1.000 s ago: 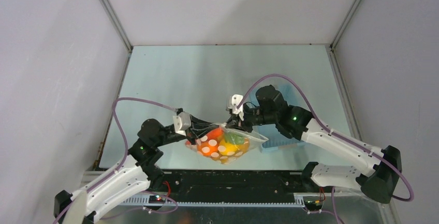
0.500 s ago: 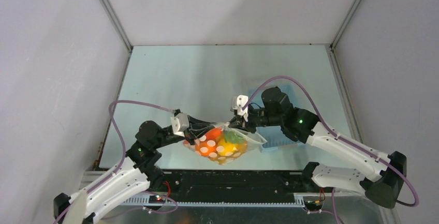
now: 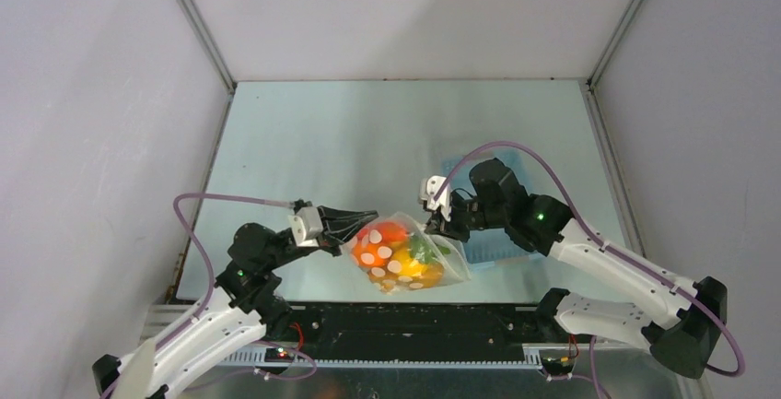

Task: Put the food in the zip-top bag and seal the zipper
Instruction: Zip the zipper food storage bag.

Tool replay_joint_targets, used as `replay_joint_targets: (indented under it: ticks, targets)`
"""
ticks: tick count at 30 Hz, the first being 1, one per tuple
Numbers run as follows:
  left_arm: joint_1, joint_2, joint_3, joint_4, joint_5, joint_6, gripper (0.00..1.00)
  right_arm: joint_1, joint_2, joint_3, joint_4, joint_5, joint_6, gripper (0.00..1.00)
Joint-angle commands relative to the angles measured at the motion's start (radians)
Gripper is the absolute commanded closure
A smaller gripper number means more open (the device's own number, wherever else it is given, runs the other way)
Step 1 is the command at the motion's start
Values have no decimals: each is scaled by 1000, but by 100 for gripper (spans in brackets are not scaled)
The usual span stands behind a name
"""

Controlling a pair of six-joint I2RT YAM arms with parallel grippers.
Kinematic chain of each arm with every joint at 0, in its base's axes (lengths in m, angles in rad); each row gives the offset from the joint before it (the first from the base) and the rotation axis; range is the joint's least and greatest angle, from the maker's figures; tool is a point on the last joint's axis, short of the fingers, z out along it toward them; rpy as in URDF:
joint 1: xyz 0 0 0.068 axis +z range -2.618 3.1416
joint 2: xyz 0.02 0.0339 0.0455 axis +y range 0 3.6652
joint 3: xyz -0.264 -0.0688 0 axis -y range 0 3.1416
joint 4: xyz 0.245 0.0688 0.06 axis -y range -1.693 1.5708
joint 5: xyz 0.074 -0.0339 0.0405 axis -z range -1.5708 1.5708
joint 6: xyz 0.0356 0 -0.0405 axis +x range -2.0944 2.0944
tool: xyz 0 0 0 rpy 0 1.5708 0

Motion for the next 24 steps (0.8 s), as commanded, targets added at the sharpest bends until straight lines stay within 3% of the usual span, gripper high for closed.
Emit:
replay_joint_targets:
  ticks: [1, 4, 5, 7, 8, 11, 15, 20, 24]
  targets:
    - [5, 29, 40, 1, 9, 36, 100, 0, -13, 2, 44, 4, 5, 88]
    - [4, 74, 61, -20, 9, 36, 92, -1, -33, 2, 147, -3, 38, 89]
    - [4, 84, 69, -21, 15, 33, 69, -1, -44, 2, 164, -9, 41, 89]
    - [3, 109, 76, -13, 39, 32, 9, 0, -60, 2, 203, -32, 42, 89]
    - [4, 122, 78, -13, 45, 29, 5, 1, -64, 3, 220, -51, 40, 88]
    - [4, 138, 104, -58, 57, 55, 1, 2, -75, 13, 227, -85, 28, 88]
    - [4, 170, 118, -101, 170, 175, 0, 7, -61, 43, 168, -150, -25, 89]
    - [4, 248, 176, -114, 189, 200, 0, 20, -27, 90, 110, -179, -101, 89]
    - [5, 346, 258, -253, 299, 249, 0, 22, -8, 115, 101, -184, -123, 89]
